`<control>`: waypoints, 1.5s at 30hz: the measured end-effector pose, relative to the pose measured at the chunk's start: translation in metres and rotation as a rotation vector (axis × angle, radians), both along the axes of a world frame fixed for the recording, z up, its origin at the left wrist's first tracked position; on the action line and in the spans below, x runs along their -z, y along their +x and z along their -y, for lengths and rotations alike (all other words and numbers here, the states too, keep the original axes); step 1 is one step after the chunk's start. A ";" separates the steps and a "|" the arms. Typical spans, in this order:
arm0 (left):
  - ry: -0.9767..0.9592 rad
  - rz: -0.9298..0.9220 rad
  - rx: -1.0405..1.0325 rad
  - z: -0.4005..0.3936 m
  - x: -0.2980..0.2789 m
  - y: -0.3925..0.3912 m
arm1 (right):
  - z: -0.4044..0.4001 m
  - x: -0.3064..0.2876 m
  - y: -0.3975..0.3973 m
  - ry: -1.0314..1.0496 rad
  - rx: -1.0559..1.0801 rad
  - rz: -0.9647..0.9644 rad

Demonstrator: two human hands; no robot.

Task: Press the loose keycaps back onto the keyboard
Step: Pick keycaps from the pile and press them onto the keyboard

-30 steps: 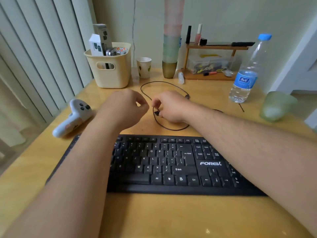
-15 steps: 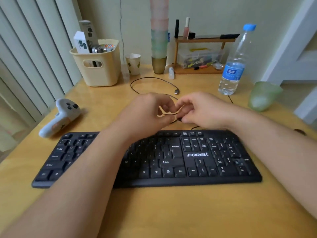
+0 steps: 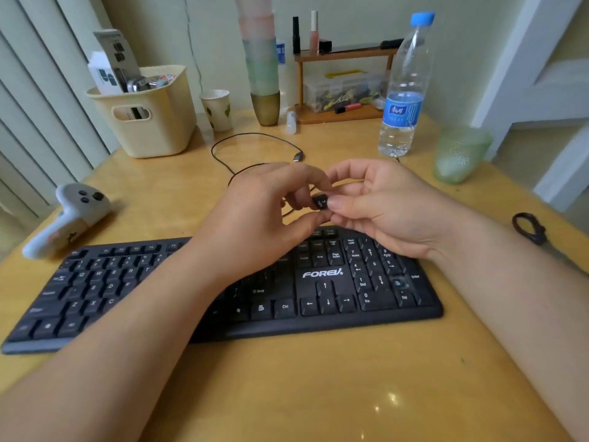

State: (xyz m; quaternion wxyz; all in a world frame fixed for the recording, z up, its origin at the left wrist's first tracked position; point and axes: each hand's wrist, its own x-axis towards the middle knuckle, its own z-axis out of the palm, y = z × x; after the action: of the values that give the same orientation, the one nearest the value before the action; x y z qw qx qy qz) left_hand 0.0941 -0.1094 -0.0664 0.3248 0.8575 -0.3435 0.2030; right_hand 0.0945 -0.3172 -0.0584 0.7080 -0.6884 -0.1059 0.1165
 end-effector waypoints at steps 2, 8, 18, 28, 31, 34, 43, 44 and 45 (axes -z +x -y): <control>-0.043 -0.009 -0.019 0.000 0.001 0.000 | 0.002 0.000 0.002 0.070 -0.020 -0.063; -0.046 0.021 -0.050 0.000 0.002 0.003 | 0.007 0.000 0.006 0.108 -0.064 -0.107; -0.046 0.027 -0.046 0.000 0.000 -0.001 | 0.006 -0.001 0.003 0.026 -0.064 -0.059; 0.006 0.015 -0.044 0.003 0.000 -0.004 | 0.011 -0.003 0.001 -0.273 -0.058 0.181; 0.016 0.020 -0.039 0.004 0.000 -0.005 | 0.012 -0.003 0.001 -0.275 -0.079 0.199; 0.025 0.007 -0.048 0.004 0.001 -0.005 | 0.013 -0.001 0.003 -0.310 -0.066 0.224; 0.197 -0.125 0.006 0.010 0.002 -0.014 | 0.022 -0.002 0.003 -0.571 0.054 0.257; 0.216 -0.134 0.025 0.012 0.001 -0.016 | 0.025 -0.006 0.002 -0.620 0.070 0.252; 0.231 -0.137 0.044 0.014 0.001 -0.018 | 0.028 -0.011 0.000 -0.676 0.083 0.245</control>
State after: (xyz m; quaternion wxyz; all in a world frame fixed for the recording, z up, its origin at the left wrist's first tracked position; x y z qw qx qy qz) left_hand 0.0763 -0.1229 -0.0669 0.2506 0.8934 -0.3603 0.0961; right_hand 0.0946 -0.3456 -0.0472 0.4264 -0.8963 -0.1174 0.0328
